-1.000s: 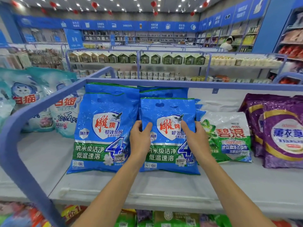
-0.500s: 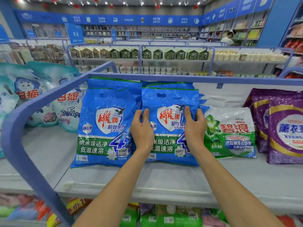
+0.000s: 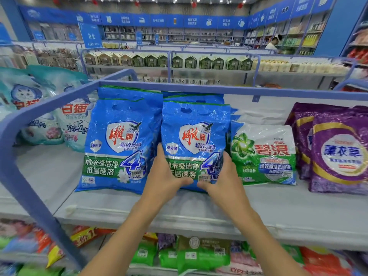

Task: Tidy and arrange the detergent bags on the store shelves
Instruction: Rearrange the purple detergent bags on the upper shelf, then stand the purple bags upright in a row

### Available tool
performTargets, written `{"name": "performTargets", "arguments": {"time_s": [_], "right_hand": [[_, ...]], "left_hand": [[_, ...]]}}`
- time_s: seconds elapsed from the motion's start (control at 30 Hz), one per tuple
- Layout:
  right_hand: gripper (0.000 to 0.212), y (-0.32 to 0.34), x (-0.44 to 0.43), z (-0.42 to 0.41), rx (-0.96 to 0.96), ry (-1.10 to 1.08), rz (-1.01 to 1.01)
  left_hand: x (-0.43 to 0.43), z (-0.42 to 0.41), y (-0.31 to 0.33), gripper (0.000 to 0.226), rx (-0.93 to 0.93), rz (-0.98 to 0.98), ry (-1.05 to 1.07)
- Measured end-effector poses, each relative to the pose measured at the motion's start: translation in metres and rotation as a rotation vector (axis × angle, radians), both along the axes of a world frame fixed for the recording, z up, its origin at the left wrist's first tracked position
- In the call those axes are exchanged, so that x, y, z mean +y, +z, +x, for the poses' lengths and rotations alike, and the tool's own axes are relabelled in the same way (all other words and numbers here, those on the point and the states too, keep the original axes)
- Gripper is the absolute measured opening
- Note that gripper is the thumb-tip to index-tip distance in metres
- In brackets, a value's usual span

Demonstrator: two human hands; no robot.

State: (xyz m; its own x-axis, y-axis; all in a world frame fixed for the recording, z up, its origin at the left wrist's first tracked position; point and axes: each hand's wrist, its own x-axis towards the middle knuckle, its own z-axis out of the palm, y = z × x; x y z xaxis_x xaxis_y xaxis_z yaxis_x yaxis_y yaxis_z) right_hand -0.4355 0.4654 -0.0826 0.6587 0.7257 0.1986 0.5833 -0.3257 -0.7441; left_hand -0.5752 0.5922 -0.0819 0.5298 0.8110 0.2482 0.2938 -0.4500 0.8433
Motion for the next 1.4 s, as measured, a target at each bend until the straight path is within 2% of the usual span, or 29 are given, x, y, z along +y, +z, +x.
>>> {"name": "performTargets", "arguments": {"time_s": [0.03,0.1,0.33,0.43,0.53,0.67,0.77,0.97,1.07,1.4], "right_hand": [[0.107,-0.003,0.001,0.001,-0.006,-0.005,0.031],[0.096,-0.003,0.002,0.000,-0.020,0.003,0.030],[0.052,0.002,-0.021,-0.016,-0.122,0.058,-0.028],[0.061,0.005,-0.047,-0.028,-0.198,0.118,-0.110],[0.050,-0.001,-0.074,-0.048,-0.262,0.099,-0.164],[0.049,-0.023,-0.111,-0.101,-0.351,0.005,-0.124],[0.051,-0.050,-0.135,-0.140,-0.303,-0.054,-0.114],[0.059,-0.095,-0.170,-0.184,-0.126,-0.112,-0.292],[0.051,-0.104,-0.179,-0.189,-0.101,-0.116,-0.316],[0.054,-0.127,-0.172,-0.175,-0.026,-0.036,-0.343]], "left_hand": [[-0.001,0.000,0.002,0.127,0.026,0.017,0.020],[-0.006,-0.004,0.006,0.133,0.071,0.033,0.037],[-0.026,-0.024,0.013,0.082,0.180,0.158,0.001],[-0.033,-0.048,0.016,0.066,0.309,0.270,-0.023],[-0.045,-0.082,0.017,0.064,0.425,0.312,-0.044],[-0.071,-0.143,-0.004,0.056,0.416,0.366,-0.116],[-0.085,-0.181,-0.032,0.053,0.397,0.422,-0.129],[-0.110,-0.226,-0.080,0.057,0.484,0.257,-0.179],[-0.118,-0.233,-0.097,0.058,0.527,0.241,-0.188],[-0.115,-0.193,-0.121,0.055,0.572,0.144,-0.130]]}}
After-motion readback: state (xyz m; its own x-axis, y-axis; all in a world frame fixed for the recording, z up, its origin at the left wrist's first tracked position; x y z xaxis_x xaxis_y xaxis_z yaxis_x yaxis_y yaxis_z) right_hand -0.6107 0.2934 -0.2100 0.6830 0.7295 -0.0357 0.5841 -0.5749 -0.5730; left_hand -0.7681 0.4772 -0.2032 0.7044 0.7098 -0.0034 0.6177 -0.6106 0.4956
